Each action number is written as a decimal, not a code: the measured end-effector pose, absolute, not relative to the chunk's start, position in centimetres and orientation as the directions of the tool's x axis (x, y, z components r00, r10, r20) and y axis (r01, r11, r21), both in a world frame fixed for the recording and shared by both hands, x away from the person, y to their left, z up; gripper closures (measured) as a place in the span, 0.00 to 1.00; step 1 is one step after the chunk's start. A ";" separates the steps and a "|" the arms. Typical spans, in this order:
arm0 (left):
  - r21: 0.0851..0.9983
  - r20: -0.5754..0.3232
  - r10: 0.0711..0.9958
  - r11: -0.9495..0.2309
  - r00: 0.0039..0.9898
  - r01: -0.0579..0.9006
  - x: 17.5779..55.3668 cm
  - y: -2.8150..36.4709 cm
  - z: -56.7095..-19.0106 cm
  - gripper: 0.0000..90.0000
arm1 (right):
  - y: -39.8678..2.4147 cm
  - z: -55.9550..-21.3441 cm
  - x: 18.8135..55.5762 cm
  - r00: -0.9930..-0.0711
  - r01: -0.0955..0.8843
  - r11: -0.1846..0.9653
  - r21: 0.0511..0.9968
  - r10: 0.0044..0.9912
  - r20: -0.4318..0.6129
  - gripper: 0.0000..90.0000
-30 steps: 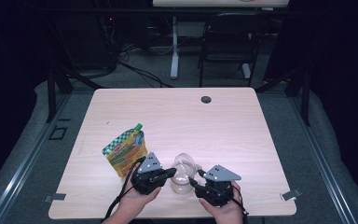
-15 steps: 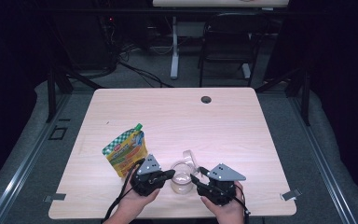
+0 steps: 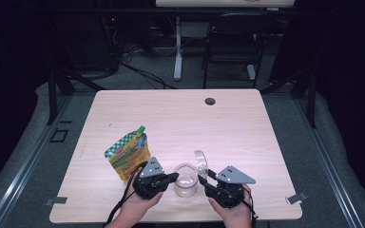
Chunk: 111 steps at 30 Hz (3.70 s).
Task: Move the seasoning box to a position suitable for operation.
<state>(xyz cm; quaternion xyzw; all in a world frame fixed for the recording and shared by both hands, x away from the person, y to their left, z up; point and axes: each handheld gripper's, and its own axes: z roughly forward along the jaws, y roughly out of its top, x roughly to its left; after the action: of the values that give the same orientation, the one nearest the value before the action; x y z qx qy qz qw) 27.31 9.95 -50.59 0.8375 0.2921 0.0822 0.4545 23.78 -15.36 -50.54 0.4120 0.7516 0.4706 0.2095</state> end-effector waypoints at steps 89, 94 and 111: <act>0.827 -0.133 0.826 -0.213 0.548 0.521 24.1 26.3 -52.0 0.57 | -16.7 -52.0 28.2 -0.552 0.470 0.117 0.875 0.813 0.188 0.79; 0.830 -0.135 0.838 -0.196 0.529 0.522 24.8 26.8 -52.4 0.52 | -17.0 -52.0 27.6 -0.564 0.465 0.121 0.877 0.804 0.188 0.76; 0.844 -0.176 0.808 -0.170 0.562 0.508 28.9 24.6 -52.7 0.55 | -18.3 -52.4 26.2 -0.551 0.465 0.136 0.875 0.818 0.166 0.74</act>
<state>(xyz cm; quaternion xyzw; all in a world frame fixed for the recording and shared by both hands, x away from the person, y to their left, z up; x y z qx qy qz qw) 28.91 24.57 -52.74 0.7482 0.4398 0.1593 0.4705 26.24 -18.29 -52.39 0.4381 0.7318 0.4901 0.1800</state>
